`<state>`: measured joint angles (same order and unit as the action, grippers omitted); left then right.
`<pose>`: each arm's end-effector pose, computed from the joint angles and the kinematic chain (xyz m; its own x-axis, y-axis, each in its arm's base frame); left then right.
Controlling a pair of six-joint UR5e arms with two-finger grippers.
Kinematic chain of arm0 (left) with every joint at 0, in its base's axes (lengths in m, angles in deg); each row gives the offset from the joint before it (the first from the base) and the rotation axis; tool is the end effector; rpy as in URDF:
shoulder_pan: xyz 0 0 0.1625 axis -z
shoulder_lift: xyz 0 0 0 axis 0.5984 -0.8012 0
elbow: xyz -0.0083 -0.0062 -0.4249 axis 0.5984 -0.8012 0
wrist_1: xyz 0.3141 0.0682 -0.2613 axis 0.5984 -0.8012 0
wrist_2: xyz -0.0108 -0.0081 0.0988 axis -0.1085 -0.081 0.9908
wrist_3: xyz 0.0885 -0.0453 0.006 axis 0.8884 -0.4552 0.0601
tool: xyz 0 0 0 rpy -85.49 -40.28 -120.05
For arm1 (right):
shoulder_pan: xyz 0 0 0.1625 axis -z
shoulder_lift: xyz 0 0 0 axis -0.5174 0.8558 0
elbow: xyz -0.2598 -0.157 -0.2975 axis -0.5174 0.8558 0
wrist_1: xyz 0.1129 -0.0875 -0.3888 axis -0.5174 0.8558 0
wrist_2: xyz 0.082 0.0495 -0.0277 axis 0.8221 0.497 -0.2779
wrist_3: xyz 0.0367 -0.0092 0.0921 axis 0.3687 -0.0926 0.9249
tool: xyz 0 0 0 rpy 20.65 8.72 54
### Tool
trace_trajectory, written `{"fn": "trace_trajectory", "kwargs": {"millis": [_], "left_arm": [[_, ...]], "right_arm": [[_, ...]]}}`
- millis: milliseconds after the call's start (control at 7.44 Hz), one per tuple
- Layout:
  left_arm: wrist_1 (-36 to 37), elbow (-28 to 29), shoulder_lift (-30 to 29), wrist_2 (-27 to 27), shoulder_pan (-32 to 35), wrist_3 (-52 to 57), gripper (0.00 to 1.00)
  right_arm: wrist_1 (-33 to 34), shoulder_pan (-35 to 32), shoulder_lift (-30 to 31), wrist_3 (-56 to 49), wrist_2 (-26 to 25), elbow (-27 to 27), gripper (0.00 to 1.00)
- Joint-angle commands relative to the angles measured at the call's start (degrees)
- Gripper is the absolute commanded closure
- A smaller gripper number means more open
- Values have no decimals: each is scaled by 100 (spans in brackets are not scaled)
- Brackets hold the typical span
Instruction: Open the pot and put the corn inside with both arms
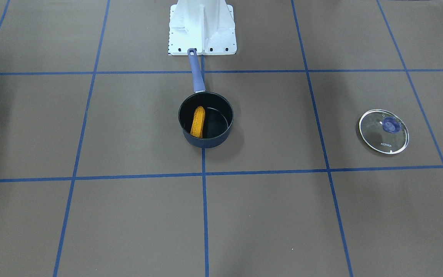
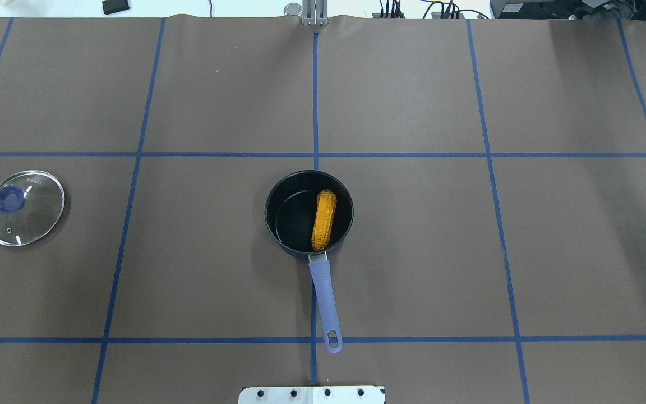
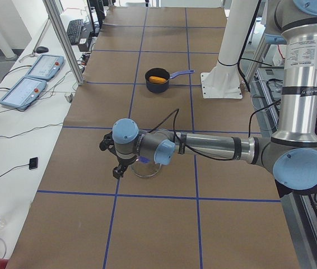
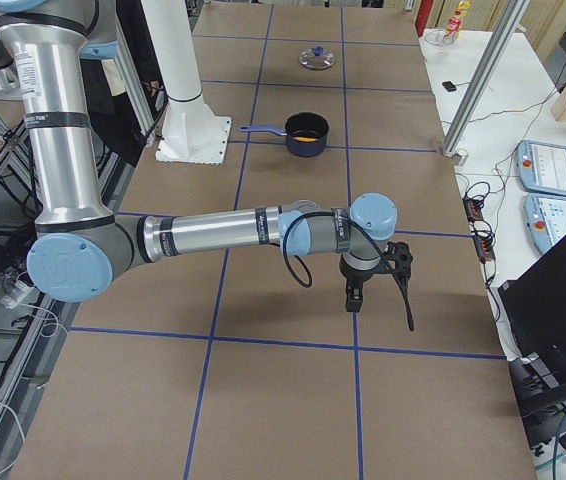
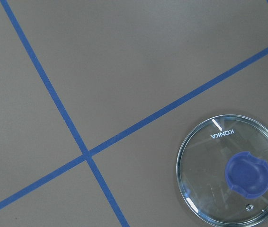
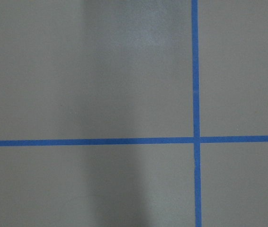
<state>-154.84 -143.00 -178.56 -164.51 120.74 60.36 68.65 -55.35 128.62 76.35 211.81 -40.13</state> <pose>-0.0057 -0.5103 0.5958 0.5994 0.5108 -0.6162 -0.2405 0.8493 0.4700 0.0271 -0.5398 0.5789 0.6699 0.0439 0.7411 -0.0547 0.9985 -0.0096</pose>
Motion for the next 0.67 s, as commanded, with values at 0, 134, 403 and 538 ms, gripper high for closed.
{"fn": "trace_trajectory", "kwargs": {"millis": [0, 134, 403, 538], "left_arm": [[7, -14, 4, 2, -5, -9, 3], [7, -14, 5, 2, -5, -9, 3], [7, -23, 13, -7, 4, -9, 3], [7, -40, 13, -7, 4, -9, 3]], "right_arm": [[-2, -7, -43, 19, -19, 22, 0], [-2, -7, -35, 19, 16, -55, 0], [-2, -7, 52, -25, 16, -99, 0], [-2, -7, 44, -34, 16, -100, 0]]}}
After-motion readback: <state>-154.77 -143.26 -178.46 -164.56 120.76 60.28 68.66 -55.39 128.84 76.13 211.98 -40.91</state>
